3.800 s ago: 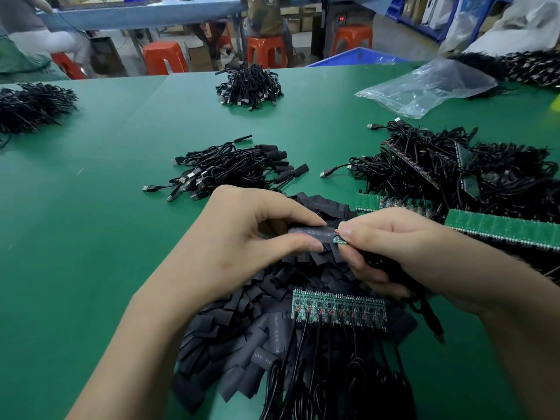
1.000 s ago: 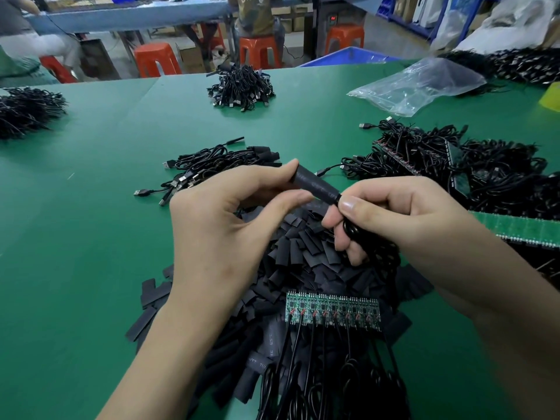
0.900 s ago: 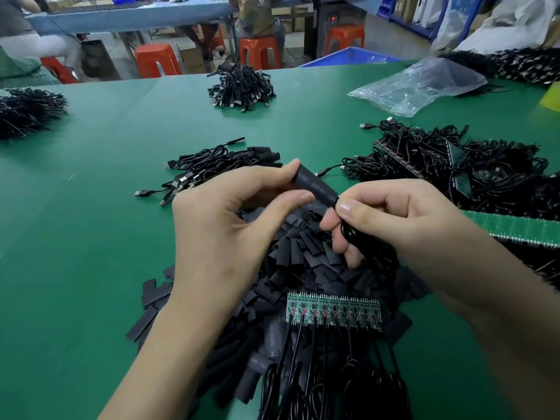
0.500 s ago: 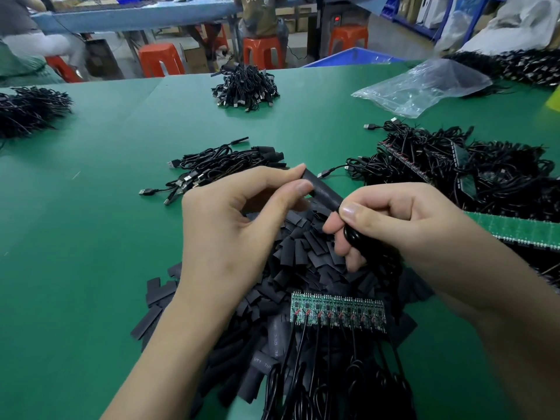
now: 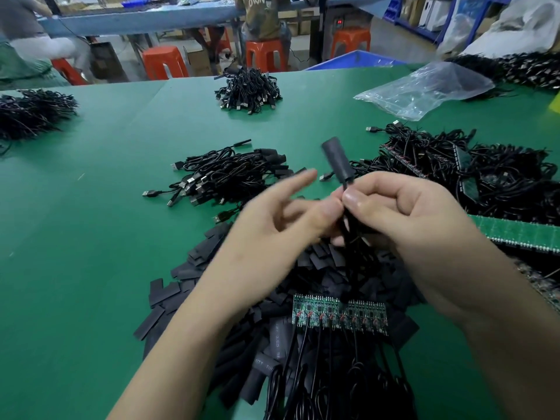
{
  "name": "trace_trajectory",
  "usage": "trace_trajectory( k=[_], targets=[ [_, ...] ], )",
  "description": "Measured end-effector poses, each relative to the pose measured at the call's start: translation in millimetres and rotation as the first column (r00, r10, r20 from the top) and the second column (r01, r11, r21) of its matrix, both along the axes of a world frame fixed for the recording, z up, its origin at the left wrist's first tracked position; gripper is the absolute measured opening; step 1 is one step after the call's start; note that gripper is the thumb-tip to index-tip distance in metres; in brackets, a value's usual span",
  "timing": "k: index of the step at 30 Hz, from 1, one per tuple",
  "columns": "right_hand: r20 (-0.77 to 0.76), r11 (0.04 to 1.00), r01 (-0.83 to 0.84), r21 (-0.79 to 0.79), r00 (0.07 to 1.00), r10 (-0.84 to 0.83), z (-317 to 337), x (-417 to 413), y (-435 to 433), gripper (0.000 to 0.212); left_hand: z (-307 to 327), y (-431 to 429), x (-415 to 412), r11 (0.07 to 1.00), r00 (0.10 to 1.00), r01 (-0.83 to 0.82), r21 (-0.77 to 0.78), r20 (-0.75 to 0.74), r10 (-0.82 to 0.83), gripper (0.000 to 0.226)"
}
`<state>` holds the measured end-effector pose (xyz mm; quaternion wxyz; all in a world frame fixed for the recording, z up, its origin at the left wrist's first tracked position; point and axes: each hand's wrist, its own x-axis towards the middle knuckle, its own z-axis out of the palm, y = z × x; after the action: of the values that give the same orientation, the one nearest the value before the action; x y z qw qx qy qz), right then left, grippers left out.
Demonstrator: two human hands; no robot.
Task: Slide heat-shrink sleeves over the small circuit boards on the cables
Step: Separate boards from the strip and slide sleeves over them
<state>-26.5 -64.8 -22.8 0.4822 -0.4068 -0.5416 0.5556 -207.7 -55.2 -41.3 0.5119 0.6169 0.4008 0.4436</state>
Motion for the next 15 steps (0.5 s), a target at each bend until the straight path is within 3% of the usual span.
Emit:
trace_trajectory(
  k=[1, 4, 7, 10, 15],
  targets=[
    [-0.057, 0.999, 0.039, -0.015, 0.998, -0.04, -1.4, -1.6, 0.2, 0.015, -2.0, -0.9, 2.0, 0.994, 0.994, 0.1, -0.05, -0.031, -0.102, 0.058],
    [-0.161, 0.994, 0.104, -0.033, 0.981, -0.108, -7.0, -5.5, 1.0, 0.011, -3.9, -2.4, 4.6, 0.972, 0.966, 0.225, -0.066, -0.118, -0.232, 0.006],
    [-0.043, 0.994, 0.112, -0.018, 0.993, -0.112, -8.8, -3.6, 2.4, 0.012, -3.4, 2.7, -5.0, 0.988, 0.967, 0.152, -0.026, -0.205, -0.154, 0.004],
    [0.203, 0.996, 0.09, 0.027, 0.975, -0.093, -5.4, 3.9, 4.7, 0.022, -1.9, 10.5, -23.6, 0.992, 0.924, -0.042, 0.116, -0.373, 0.082, 0.011],
    [0.266, 0.996, 0.062, 0.067, 0.961, -0.078, 1.5, 10.9, 3.7, 0.023, -3.8, 47.4, -61.4, 0.839, 0.578, -0.345, 0.422, -0.608, 0.544, 0.023]
  ],
)
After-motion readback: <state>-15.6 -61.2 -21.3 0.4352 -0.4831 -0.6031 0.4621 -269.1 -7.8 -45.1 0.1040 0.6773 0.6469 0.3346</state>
